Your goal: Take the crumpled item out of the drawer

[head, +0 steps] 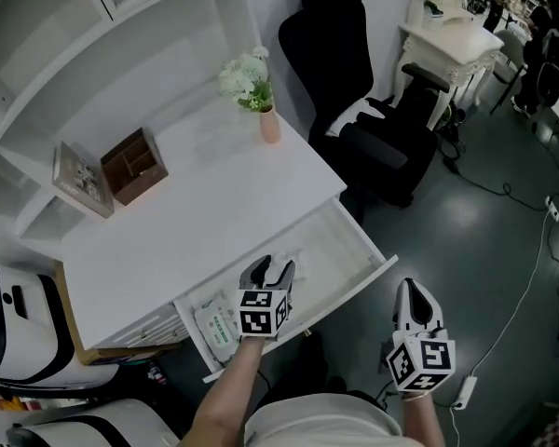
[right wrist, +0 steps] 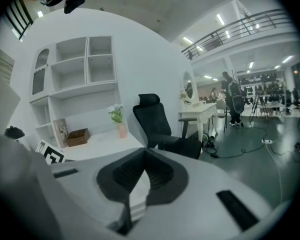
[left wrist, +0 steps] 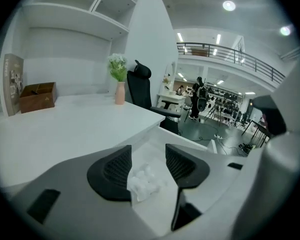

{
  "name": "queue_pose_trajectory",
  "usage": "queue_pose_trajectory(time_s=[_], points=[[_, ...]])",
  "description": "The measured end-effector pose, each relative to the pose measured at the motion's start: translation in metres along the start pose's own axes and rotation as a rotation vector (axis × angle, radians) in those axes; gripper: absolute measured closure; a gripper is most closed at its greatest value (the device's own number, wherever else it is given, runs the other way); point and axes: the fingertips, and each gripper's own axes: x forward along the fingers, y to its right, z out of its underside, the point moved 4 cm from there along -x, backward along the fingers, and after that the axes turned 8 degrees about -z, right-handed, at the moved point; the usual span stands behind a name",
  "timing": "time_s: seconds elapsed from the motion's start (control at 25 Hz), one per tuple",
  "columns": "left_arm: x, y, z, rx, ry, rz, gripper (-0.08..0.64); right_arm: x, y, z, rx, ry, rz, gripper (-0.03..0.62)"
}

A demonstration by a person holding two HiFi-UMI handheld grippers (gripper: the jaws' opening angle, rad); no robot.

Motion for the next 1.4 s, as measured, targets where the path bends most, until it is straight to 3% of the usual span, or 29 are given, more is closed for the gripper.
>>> queue_pose_trajectory(time_s=[0.8,1.4], points=[[0.083,-0.018,0.079,0.048,-0.310,0.003,0.336,0.027,0.012,0.018,0.017,-0.113,0.070,0.591],[0.109,-0.025,0.105,0.027,-0.422,-0.010,0.334,0.030,0.018,0.028,0.038,-0.154,0.110,0.591]])
